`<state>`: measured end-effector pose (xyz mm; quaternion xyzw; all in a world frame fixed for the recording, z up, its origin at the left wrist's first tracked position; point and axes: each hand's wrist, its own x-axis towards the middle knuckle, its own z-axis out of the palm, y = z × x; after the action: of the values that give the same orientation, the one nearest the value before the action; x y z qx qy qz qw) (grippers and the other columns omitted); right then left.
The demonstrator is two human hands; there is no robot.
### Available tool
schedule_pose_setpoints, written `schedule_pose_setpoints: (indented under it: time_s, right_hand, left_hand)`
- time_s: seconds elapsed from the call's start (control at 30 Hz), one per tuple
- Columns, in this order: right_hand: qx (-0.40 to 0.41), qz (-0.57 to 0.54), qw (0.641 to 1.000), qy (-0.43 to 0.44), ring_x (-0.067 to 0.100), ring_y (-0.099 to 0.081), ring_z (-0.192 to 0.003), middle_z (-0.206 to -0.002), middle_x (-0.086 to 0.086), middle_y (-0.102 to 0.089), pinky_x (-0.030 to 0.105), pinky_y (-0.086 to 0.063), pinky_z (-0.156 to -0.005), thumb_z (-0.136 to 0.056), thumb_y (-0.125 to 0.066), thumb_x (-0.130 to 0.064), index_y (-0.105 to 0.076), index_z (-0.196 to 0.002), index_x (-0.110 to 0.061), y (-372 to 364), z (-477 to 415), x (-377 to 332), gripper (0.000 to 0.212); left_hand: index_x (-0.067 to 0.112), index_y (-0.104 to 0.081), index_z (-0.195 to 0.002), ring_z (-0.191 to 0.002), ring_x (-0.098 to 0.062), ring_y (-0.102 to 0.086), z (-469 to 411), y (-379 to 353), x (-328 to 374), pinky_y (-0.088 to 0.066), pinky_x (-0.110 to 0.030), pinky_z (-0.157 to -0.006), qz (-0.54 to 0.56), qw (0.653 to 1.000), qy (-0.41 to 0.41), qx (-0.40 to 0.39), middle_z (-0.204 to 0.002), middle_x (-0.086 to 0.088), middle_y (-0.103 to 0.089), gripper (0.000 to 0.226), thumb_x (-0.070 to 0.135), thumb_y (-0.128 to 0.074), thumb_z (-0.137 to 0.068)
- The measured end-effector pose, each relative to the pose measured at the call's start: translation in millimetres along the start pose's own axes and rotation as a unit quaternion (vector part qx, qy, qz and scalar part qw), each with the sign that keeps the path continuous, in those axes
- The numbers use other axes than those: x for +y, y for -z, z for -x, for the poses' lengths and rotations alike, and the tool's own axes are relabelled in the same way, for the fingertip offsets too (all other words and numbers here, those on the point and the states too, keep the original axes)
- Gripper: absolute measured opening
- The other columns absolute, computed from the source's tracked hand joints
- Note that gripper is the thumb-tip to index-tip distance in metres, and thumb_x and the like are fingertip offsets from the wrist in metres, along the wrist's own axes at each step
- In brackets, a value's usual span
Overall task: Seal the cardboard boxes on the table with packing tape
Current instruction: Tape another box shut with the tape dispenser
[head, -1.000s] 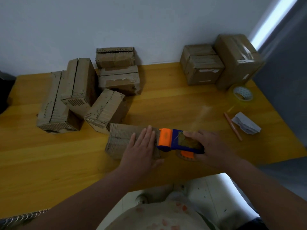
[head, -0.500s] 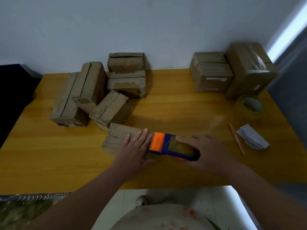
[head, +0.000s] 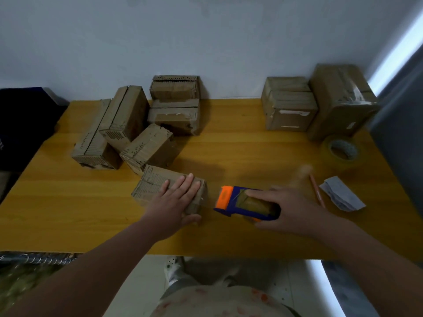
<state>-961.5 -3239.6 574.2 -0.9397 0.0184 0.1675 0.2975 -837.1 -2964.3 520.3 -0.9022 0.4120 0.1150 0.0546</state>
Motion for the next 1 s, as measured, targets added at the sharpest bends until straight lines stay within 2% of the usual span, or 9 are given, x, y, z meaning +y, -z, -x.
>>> schedule_pose_setpoints:
  time_s: [0.13,0.27,0.37,0.47,0.57,0.63,0.73,0.83,1.0]
  right_hand:
    - [-0.034,0.065,0.997,-0.022,0.012,-0.056,-0.085,-0.108,-0.004,-0.044,0.027,-0.052,-0.069,-0.081,-0.072,-0.039,-0.038,-0.141,-0.048,0.8,-26.0,-17.3,0.070]
    - [-0.065,-0.026,0.996,-0.060,0.019,-0.068,-0.063,-0.099,0.001,-0.059,0.033,-0.059,-0.052,-0.079,-0.074,-0.020,-0.047,-0.137,-0.044,-2.7,-49.9,-37.9,0.069]
    - [-0.040,-0.015,0.998,-0.047,0.012,-0.064,-0.065,-0.094,-0.006,-0.063,0.029,-0.055,-0.055,-0.076,-0.075,-0.026,-0.054,-0.133,-0.042,0.1,-62.7,-48.0,0.063]
    - [-0.051,0.003,0.998,-0.043,0.004,-0.052,-0.074,-0.113,-0.009,-0.057,0.022,-0.043,-0.057,-0.073,-0.076,-0.034,-0.057,-0.129,-0.043,8.7,-71.5,-51.7,0.060]
    - [-0.083,-0.022,0.994,-0.065,0.017,-0.052,-0.114,-0.144,-0.002,-0.043,0.029,-0.049,-0.082,-0.072,-0.077,-0.036,-0.059,-0.126,-0.043,15.7,-82.3,-49.8,0.058]
    - [-0.103,-0.045,0.990,-0.080,0.022,-0.043,-0.130,-0.149,0.000,-0.039,0.032,-0.045,-0.094,-0.073,-0.078,-0.034,-0.062,-0.124,-0.040,18.6,-87.5,-47.6,0.053]
    - [-0.122,-0.109,0.980,-0.116,0.021,-0.042,-0.130,-0.144,0.000,-0.045,0.028,-0.039,-0.092,-0.078,-0.076,-0.030,-0.065,-0.121,-0.034,14.9,-88.8,-39.7,0.044]
    - [-0.121,-0.144,0.971,-0.145,0.019,-0.045,-0.123,-0.139,0.000,-0.050,0.028,-0.039,-0.092,-0.079,-0.074,-0.029,-0.066,-0.120,-0.031,7.9,-84.1,-33.2,0.042]
    - [-0.131,-0.066,0.977,-0.156,0.020,-0.054,-0.115,-0.129,0.003,-0.058,0.035,-0.048,-0.096,-0.081,-0.074,-0.034,-0.067,-0.120,-0.019,-4.5,-72.4,-29.1,0.043]
  left_hand:
    - [0.036,0.026,-0.140,-0.139,-0.013,0.025,0.3,1.2,-0.1,0.014,-0.039,-0.114,-0.009,1.000,-0.002,-0.007,-0.149,0.004,0.031,0.085,0.077,0.009,-0.067]
    - [0.038,0.029,-0.140,-0.138,-0.013,0.027,-0.2,-1.3,-1.7,0.014,-0.039,-0.114,-0.007,1.000,-0.002,-0.003,-0.150,0.005,0.031,0.083,0.075,0.008,-0.069]
    - [0.038,0.028,-0.140,-0.140,-0.014,0.025,-0.5,-1.6,-0.8,0.014,-0.040,-0.114,0.000,1.000,-0.002,0.004,-0.151,0.005,0.030,0.082,0.075,0.007,-0.070]
    - [0.038,0.026,-0.141,-0.142,-0.013,0.021,-0.1,-2.3,-0.5,0.012,-0.041,-0.116,0.012,1.000,-0.002,0.011,-0.153,0.005,0.026,0.083,0.074,0.005,-0.070]
    - [0.038,0.026,-0.141,-0.141,-0.013,0.020,0.0,-2.8,-0.4,0.013,-0.041,-0.115,0.013,1.000,-0.002,0.016,-0.152,0.005,0.027,0.082,0.073,0.005,-0.070]
    - [0.038,0.027,-0.140,-0.138,-0.012,0.024,0.6,-1.9,0.2,0.015,-0.040,-0.114,0.004,1.000,-0.001,0.017,-0.151,0.005,0.028,0.080,0.073,0.004,-0.072]
    - [0.037,0.025,-0.139,-0.136,-0.010,0.026,1.5,-0.7,1.2,0.017,-0.039,-0.113,0.009,1.000,0.002,0.011,-0.149,0.006,0.029,0.075,0.071,-0.012,-0.084]
    - [0.037,0.026,-0.139,-0.136,-0.010,0.027,1.4,0.7,1.5,0.019,-0.038,-0.111,0.005,1.000,0.003,0.016,-0.149,0.006,0.030,0.078,0.072,0.001,-0.074]
    - [0.037,0.024,-0.140,-0.138,-0.009,0.024,3.8,0.5,2.7,0.019,-0.037,-0.112,0.030,0.999,0.010,0.018,-0.151,0.008,0.027,0.082,0.072,0.001,-0.070]
